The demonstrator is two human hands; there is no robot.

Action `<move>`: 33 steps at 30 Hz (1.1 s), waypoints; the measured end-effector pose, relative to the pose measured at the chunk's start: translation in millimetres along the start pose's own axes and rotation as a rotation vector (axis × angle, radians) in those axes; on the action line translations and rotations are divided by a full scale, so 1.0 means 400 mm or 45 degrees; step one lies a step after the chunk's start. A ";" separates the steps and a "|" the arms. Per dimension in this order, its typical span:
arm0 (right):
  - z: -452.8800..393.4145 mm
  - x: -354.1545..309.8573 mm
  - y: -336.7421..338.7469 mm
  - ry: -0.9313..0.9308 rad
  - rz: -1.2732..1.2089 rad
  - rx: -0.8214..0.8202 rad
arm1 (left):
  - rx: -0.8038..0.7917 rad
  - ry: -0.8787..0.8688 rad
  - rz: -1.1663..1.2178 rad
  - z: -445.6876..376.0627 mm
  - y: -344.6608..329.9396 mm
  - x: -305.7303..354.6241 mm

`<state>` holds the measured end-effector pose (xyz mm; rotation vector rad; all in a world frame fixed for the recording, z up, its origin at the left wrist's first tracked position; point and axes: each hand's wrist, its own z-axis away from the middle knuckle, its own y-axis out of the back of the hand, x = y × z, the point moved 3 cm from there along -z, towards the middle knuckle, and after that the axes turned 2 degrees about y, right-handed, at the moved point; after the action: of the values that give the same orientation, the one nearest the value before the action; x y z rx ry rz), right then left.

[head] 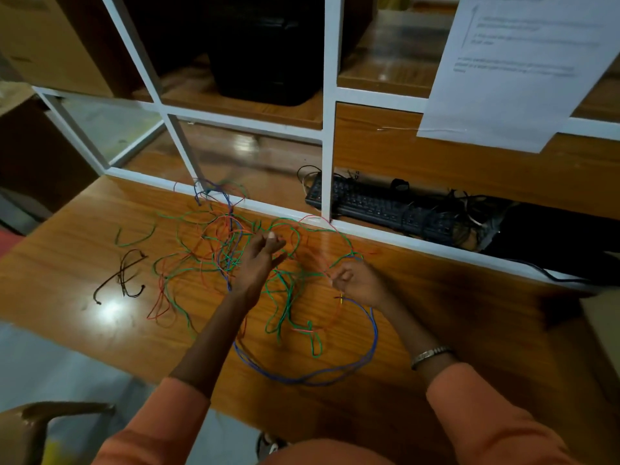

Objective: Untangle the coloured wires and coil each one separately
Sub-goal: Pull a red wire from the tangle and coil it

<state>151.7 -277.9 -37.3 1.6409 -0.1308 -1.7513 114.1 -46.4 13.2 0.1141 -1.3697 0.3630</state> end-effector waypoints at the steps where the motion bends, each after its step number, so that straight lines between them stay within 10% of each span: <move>1: -0.008 -0.005 -0.003 -0.018 -0.042 0.122 | -0.022 0.017 -0.021 0.005 0.000 -0.006; 5: -0.011 -0.097 0.026 0.101 -0.028 0.416 | -0.205 0.057 -0.153 0.034 -0.006 -0.022; 12: -0.031 -0.197 -0.006 0.141 -0.273 -0.212 | -0.176 -0.061 0.012 0.027 -0.002 0.001; 17: -0.039 -0.164 -0.002 0.215 -0.109 0.152 | -0.023 -0.102 0.020 0.002 0.033 0.001; 23: 0.055 -0.032 -0.094 -0.306 0.354 -0.701 | 0.017 0.004 -0.046 0.010 0.062 -0.081; 33: 0.058 0.075 -0.173 -0.706 -0.250 -0.126 | 0.046 0.035 -0.011 0.022 0.073 -0.090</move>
<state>103.6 -252.7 -94.3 1.0909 -0.1388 -2.2896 91.2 -28.3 -23.7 0.1443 -1.3356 0.3809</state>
